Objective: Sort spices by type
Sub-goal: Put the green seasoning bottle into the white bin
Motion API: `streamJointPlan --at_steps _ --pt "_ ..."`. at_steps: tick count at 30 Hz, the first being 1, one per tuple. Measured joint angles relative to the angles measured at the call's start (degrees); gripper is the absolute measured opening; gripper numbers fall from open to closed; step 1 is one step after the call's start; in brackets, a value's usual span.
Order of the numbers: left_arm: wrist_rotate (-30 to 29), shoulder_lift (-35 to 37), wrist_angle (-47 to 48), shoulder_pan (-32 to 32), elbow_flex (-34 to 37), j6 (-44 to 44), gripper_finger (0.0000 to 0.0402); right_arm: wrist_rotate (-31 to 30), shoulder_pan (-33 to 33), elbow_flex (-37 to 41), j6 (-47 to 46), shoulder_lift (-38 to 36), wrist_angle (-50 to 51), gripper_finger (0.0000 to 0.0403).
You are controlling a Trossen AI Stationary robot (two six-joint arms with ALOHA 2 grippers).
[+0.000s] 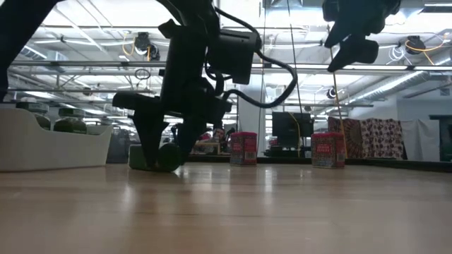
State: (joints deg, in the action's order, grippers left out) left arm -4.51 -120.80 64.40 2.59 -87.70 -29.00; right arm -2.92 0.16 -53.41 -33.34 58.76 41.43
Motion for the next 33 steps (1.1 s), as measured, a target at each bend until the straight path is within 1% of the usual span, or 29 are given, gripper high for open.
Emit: streamJointPlan --at_steps 7,10,16,18,22,26,29,33 --pt "0.0 -0.5 0.4 0.0 0.0 0.1 0.0294 0.0 0.0 0.0 0.5 0.3 0.0 0.0288" --pt "0.0 -0.5 0.4 0.0 0.0 0.1 0.0277 0.0 0.0 0.0 0.5 0.3 0.0 0.0288" --pt "0.0 -0.5 0.5 0.0 0.0 0.2 0.022 0.0 0.0 0.0 0.6 0.3 -0.1 0.0288" --pt "0.0 -0.5 0.5 0.0 0.0 0.8 0.0215 0.0 0.0 0.0 0.6 0.3 -0.1 0.0288" --pt "0.1 -0.2 0.5 0.0 0.0 4.7 0.0215 0.0 0.0 0.0 0.6 0.3 -0.1 0.0288" --pt "0.9 2.1 -0.1 0.0 -0.3 7.1 0.0215 0.0 0.0 0.0 0.6 0.3 -0.1 0.0288" --pt "1.0 5.3 -1.5 -0.1 -1.0 9.8 0.0215 0.0 0.0 0.0 1.2 0.3 -0.1 0.0288" --pt "0.9 11.5 -6.5 -1.0 -1.4 17.1 0.0215 0.0 0.0 0.0 1.5 0.3 0.1 0.0288"
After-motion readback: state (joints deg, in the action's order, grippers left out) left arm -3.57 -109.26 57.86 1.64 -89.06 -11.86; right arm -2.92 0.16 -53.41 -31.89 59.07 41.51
